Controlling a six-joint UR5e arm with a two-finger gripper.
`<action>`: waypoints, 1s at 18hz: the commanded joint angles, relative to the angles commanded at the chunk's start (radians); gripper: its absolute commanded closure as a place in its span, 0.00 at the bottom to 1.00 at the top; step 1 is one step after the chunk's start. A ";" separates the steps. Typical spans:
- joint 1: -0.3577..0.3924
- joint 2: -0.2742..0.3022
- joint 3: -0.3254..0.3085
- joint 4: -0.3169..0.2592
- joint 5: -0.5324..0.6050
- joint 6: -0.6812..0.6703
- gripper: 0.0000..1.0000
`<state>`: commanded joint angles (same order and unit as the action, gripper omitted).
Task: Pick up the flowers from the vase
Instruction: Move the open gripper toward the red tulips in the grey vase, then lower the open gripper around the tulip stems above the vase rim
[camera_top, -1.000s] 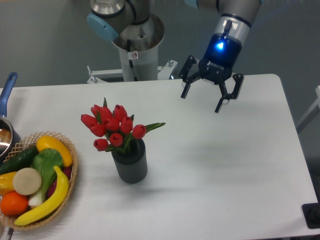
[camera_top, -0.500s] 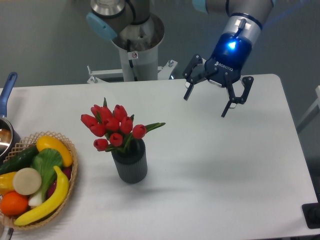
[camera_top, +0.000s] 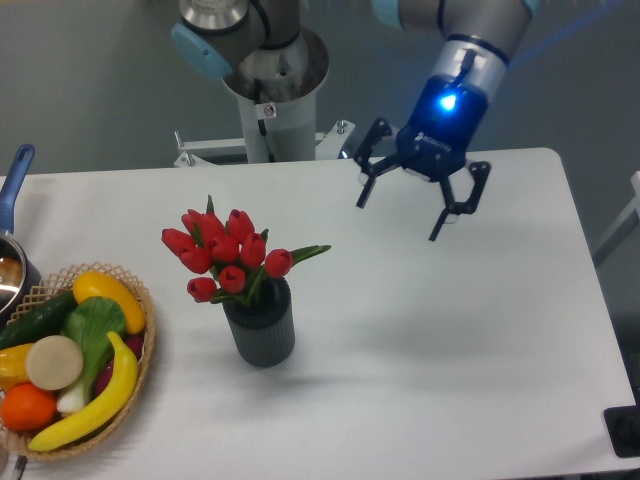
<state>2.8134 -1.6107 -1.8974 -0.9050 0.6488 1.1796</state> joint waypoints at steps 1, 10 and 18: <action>-0.002 0.008 -0.018 0.000 0.003 0.006 0.00; -0.003 0.051 -0.141 -0.002 0.008 0.273 0.00; -0.120 0.012 -0.150 -0.003 0.002 0.307 0.00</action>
<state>2.6939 -1.5984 -2.0479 -0.9081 0.6504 1.4865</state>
